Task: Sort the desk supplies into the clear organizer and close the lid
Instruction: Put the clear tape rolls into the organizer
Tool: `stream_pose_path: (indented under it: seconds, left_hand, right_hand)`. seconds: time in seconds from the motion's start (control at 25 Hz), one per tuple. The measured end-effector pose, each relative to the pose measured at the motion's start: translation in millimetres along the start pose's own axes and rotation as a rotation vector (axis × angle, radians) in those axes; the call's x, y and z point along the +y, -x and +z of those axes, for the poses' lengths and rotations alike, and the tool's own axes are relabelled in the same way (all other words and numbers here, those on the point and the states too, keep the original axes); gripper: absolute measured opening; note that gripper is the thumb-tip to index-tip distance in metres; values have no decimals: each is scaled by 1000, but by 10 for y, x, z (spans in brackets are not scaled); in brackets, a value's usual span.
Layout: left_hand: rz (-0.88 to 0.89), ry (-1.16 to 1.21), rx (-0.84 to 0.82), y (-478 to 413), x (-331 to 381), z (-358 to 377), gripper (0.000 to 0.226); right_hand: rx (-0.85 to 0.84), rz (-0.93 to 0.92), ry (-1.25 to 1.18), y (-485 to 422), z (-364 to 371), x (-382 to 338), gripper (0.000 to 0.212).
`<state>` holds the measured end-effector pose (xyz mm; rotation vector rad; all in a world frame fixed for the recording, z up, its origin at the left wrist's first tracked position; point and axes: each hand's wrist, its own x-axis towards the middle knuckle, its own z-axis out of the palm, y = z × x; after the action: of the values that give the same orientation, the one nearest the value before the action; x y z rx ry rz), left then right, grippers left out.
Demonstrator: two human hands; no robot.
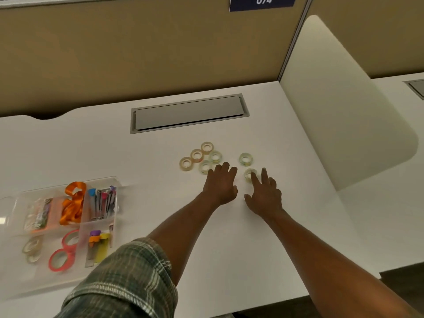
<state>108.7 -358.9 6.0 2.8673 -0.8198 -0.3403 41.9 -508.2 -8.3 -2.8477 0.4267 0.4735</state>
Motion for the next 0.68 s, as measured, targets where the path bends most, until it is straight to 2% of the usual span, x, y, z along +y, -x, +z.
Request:
stream_pose_path:
  seconds: [0.16, 0.32, 0.52, 0.68]
  left_hand:
    - [-7, -41, -25, -303, 190, 103, 68]
    - [-44, -59, -74, -563, 307, 160, 73]
    - [-41, -62, -35, -621, 295, 235, 51]
    - [0, -10, -24, -421, 200, 277, 33]
  right_hand:
    - [-61, 3, 26, -35, 22, 99, 75]
    - [37, -56, 16, -7, 63, 195, 54]
    - [81, -103, 11, 40, 140, 306, 36]
    - [125, -46, -172, 84, 143, 316, 28]
